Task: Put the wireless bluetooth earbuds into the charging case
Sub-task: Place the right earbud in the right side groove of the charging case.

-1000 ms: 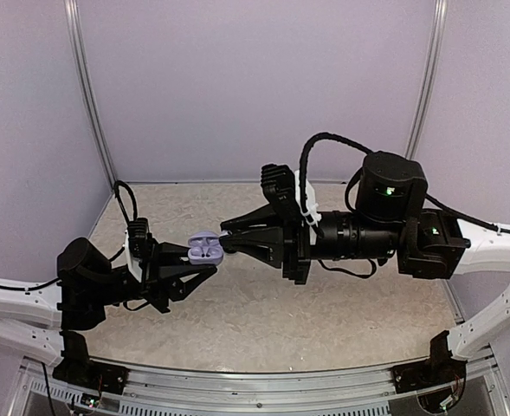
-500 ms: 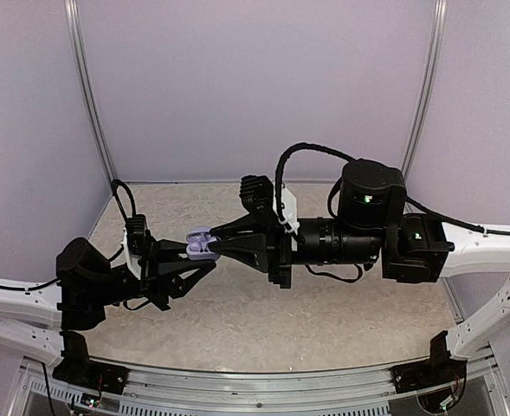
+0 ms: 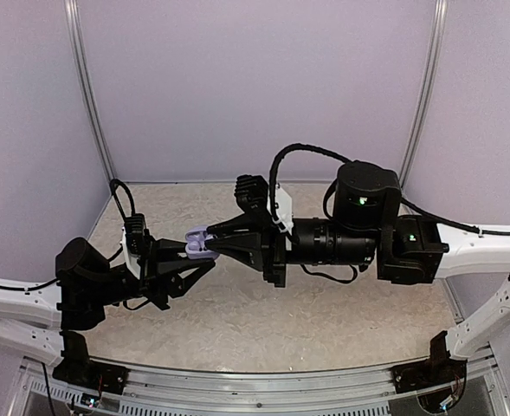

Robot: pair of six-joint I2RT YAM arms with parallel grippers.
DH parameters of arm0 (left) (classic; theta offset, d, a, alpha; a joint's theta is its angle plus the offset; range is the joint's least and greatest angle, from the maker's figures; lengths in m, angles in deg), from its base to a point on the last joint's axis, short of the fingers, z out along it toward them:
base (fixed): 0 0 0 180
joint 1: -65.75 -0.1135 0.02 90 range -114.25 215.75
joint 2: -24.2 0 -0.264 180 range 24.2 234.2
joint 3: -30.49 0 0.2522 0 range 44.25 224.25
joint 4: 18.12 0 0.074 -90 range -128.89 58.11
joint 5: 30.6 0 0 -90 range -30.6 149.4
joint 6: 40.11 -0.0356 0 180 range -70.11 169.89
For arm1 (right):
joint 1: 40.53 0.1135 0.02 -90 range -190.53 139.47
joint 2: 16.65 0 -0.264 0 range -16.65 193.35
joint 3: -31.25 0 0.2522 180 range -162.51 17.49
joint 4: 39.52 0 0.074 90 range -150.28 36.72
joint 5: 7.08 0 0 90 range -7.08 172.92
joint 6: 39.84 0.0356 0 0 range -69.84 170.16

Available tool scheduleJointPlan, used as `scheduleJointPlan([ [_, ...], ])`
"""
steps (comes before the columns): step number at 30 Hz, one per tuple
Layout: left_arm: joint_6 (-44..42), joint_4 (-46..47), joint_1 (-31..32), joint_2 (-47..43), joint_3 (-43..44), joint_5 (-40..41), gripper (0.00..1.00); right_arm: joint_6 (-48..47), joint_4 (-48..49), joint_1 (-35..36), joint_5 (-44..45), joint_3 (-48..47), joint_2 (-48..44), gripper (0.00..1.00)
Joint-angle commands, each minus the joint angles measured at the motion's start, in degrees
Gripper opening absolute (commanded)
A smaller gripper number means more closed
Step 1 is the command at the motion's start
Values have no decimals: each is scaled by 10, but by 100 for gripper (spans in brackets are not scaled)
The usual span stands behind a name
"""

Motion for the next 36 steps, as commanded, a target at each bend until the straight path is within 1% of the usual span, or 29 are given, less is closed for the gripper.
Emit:
scheduleJointPlan([
  [1, 4, 20, -4, -6, 7, 5, 8, -4, 17, 7, 9, -1, 11, 14],
  [19, -4, 18, -4, -15, 4, 16, 8, 2, 23, 7, 3, -9, 37, 13],
  [33, -6, 15, -7, -20, 3, 13, 8, 0, 5, 7, 16, -8, 30, 24],
  [36, -5, 15, -7, -19, 3, 12, 8, 0, 3, 7, 16, -9, 26, 28],
])
